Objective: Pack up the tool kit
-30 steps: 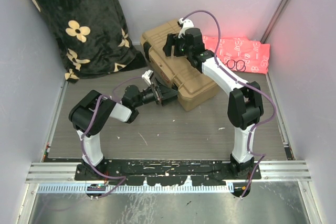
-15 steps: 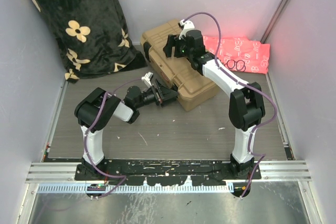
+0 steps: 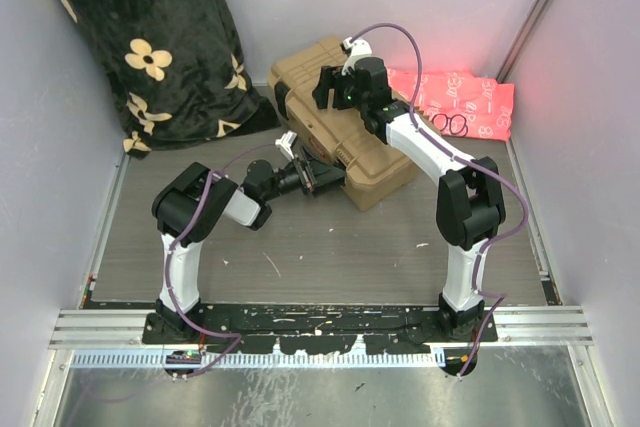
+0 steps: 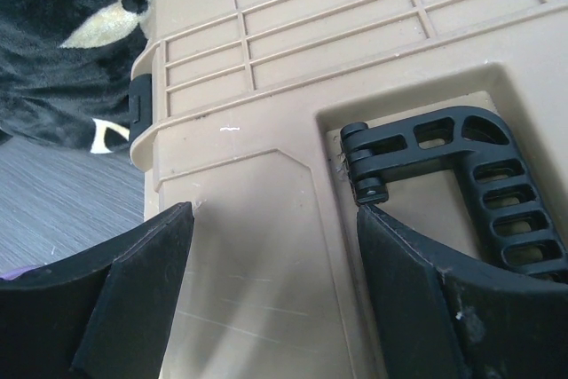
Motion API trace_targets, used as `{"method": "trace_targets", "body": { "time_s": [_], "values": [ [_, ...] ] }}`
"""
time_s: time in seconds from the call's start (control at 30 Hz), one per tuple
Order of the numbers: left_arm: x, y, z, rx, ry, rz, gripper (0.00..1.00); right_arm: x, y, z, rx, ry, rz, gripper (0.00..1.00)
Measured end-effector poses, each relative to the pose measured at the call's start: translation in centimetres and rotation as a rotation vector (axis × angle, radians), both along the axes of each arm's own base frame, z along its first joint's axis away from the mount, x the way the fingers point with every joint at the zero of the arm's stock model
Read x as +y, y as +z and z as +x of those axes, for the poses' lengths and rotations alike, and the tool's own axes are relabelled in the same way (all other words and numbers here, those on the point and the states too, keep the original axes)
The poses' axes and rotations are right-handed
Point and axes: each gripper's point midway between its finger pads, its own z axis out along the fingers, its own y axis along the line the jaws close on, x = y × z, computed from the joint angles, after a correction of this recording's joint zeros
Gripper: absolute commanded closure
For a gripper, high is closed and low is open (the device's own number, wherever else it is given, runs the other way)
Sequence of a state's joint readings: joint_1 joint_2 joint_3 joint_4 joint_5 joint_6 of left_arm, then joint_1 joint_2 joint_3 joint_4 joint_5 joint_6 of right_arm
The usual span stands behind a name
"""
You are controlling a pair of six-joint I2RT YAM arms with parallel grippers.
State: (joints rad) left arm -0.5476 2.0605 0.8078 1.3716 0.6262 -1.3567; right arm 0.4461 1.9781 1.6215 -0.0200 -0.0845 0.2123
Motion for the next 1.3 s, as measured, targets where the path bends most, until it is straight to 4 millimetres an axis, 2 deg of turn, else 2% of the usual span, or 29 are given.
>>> {"method": "trace_targets", "body": {
  "time_s": [0.33,0.7,1.07,1.3],
  "values": [
    [0.0,1.2,2.1,0.035,0.081,-0.04,0.02,-0.1,0.0,0.0,0.0,-0.002,-0.003,0.2],
    [-0.3,1.7,1.6,0.092,0.05,-0.041,0.02,-0.1,0.0,0.0,0.0,-0.002,-0.005,0.19],
    [0.7,2.3,1.0,0.157,0.063,-0.002,0.02,-0.1,0.0,0.0,0.005,-0.002,-0.007,0.2],
    [0.6,3.1,0.2,0.157,0.023,-0.012,0.02,-0.3,0.0,0.1,0.01,-0.012,-0.014,0.2]
  ]
}}
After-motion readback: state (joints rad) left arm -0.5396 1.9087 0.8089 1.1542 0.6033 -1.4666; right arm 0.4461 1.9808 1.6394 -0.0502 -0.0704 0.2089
